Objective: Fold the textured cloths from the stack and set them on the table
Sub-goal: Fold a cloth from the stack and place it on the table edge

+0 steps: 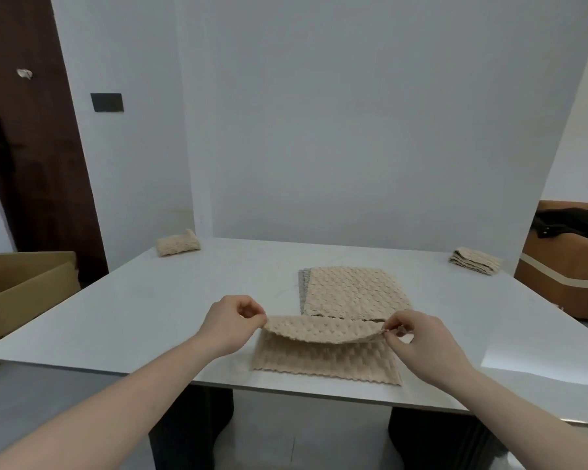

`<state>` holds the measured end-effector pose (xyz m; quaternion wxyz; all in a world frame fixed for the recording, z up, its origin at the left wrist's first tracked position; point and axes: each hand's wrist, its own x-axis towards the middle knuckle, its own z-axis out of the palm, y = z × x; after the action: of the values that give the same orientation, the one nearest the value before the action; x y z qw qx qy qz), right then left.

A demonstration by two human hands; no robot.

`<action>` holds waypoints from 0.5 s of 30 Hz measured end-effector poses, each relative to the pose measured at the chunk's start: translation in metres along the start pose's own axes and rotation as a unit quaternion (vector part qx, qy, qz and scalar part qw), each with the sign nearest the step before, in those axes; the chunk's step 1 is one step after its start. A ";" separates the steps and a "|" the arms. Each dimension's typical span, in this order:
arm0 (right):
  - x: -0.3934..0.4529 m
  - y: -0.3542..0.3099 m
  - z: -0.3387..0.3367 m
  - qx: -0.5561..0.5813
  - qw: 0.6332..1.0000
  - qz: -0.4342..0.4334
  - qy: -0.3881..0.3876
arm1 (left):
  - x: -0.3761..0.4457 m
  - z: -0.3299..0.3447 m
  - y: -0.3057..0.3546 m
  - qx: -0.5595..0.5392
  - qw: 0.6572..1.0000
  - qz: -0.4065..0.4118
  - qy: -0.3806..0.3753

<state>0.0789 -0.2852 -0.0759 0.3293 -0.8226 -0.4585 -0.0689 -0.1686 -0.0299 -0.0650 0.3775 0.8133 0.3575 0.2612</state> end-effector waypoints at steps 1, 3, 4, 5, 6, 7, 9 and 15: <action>-0.006 0.001 0.002 -0.008 1.000 -0.005 -0.008 | -0.004 0.002 -0.005 0.020 1.000 0.001 -0.003; -0.017 0.003 0.006 -0.025 0.999 -0.007 -0.028 | -0.011 0.006 -0.012 0.061 0.998 -0.002 -0.008; -0.021 0.004 0.008 -0.035 0.999 -0.006 -0.038 | -0.014 0.008 -0.015 0.079 0.997 -0.005 -0.011; -0.025 0.005 0.010 -0.044 0.998 -0.005 -0.046 | -0.018 0.010 -0.017 0.095 0.995 -0.009 -0.013; -0.028 0.006 0.012 -0.050 0.997 -0.005 -0.053 | -0.021 0.011 -0.018 0.108 0.994 -0.012 -0.013; -0.031 0.006 0.013 -0.053 0.997 -0.004 -0.060 | -0.023 0.012 -0.020 0.118 0.993 -0.016 -0.013; -0.035 0.007 0.015 -0.058 0.996 0.000 -0.073 | -0.026 0.015 -0.022 0.130 0.991 -0.022 -0.015; -0.038 0.015 0.022 -0.077 0.991 0.013 -0.105 | -0.030 0.023 -0.027 0.191 0.981 -0.026 -0.040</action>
<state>0.0649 -0.3044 -0.1162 0.2154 -0.8541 -0.4732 -0.0129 -0.1810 -0.0507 -0.1042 0.2361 0.8707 0.4060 0.1459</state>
